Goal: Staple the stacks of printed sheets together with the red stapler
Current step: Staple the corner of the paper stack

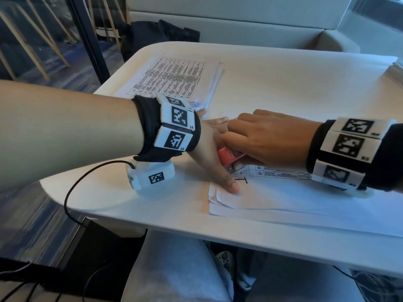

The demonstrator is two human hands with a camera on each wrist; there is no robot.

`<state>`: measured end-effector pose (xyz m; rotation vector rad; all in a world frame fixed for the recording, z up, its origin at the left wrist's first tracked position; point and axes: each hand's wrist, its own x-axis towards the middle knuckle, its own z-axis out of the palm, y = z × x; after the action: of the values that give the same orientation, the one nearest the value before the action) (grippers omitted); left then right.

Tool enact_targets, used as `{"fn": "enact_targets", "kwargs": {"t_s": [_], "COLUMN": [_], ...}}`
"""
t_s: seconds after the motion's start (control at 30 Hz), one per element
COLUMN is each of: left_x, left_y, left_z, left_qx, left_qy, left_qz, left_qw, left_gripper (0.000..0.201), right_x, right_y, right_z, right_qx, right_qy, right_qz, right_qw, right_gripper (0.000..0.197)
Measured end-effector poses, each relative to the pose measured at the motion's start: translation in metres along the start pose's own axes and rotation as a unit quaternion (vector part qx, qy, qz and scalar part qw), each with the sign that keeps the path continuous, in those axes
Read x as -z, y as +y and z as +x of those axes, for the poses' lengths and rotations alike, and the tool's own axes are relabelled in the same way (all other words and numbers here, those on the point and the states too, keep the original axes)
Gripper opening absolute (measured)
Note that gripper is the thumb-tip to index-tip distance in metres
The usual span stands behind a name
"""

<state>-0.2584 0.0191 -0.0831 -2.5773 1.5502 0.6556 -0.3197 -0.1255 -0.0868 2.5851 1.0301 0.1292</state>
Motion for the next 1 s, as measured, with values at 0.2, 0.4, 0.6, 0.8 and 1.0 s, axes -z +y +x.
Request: {"fn": "enact_targets", "kwargs": {"t_s": [0.2,0.4,0.6,0.8,1.0], "left_x": [-0.001,-0.005,-0.008,-0.011,-0.011], "left_y": [-0.003,-0.002,-0.005,-0.011,-0.014], "left_z": [0.002,0.003,0.007,0.012,0.013], "left_qx": [-0.004,0.012,0.041,0.079,0.069], "left_qy": [-0.002,0.015,-0.003,-0.038,-0.043], "left_qz": [0.031,-0.034,0.044,0.058,0.057], "left_qw": [0.999,0.999,0.998,0.994,0.995], "left_gripper": [0.088,0.062,0.112,0.13,0.127], "right_x": [0.007,0.011,0.01,0.009,0.008], "right_y": [0.004,-0.002,-0.004,-0.006,-0.001], "right_z": [-0.001,0.002,0.006,0.004,0.006], "right_qx": [0.037,-0.099,-0.222,-0.303,-0.324], "right_qy": [-0.003,-0.066,-0.174,-0.173,-0.163], "right_qz": [0.049,0.222,0.266,0.338,0.436], "right_qw": [0.998,0.968,0.922,0.874,0.824], "right_gripper": [0.034,0.037,0.032,0.031,0.027]}}
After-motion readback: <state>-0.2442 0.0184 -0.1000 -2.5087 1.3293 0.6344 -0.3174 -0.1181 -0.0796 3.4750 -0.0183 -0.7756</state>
